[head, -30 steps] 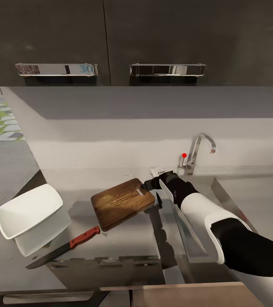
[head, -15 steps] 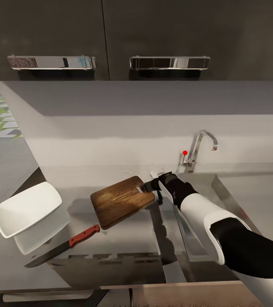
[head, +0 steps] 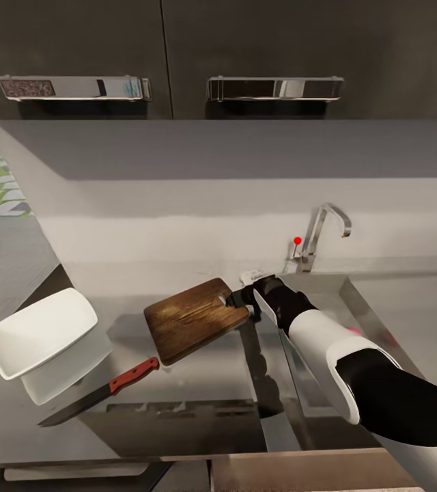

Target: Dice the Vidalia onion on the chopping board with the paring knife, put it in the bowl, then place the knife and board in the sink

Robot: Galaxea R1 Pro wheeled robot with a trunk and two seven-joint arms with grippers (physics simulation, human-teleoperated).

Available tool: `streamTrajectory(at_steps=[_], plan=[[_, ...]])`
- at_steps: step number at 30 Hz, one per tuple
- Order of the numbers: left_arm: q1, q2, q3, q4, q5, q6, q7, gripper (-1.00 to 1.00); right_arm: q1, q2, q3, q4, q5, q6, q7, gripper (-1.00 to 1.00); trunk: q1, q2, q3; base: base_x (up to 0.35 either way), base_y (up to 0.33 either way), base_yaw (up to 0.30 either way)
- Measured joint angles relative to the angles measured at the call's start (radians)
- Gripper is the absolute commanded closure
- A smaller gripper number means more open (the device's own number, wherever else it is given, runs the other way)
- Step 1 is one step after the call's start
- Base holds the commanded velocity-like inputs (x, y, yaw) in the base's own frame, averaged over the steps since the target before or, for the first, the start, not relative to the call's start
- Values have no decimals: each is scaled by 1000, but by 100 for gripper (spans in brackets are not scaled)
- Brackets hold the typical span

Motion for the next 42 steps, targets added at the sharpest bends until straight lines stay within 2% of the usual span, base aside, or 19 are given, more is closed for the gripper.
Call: streamTrajectory(at_steps=[13, 14, 42], plan=[[0, 0, 0, 0, 0, 0, 0, -100, 0, 0, 2, -29, 4, 0, -1, -100, 0, 0, -15, 0, 0, 3], [0, 0, 0, 0, 0, 0, 0, -100, 0, 0, 2, -29, 4, 0, -1, 100, 0, 0, -15, 0, 0, 1], [0, 1, 0, 0, 0, 0, 0, -100, 0, 0, -3, -23, -3, -5, -12, 100, 0, 0, -13, 0, 0, 0]])
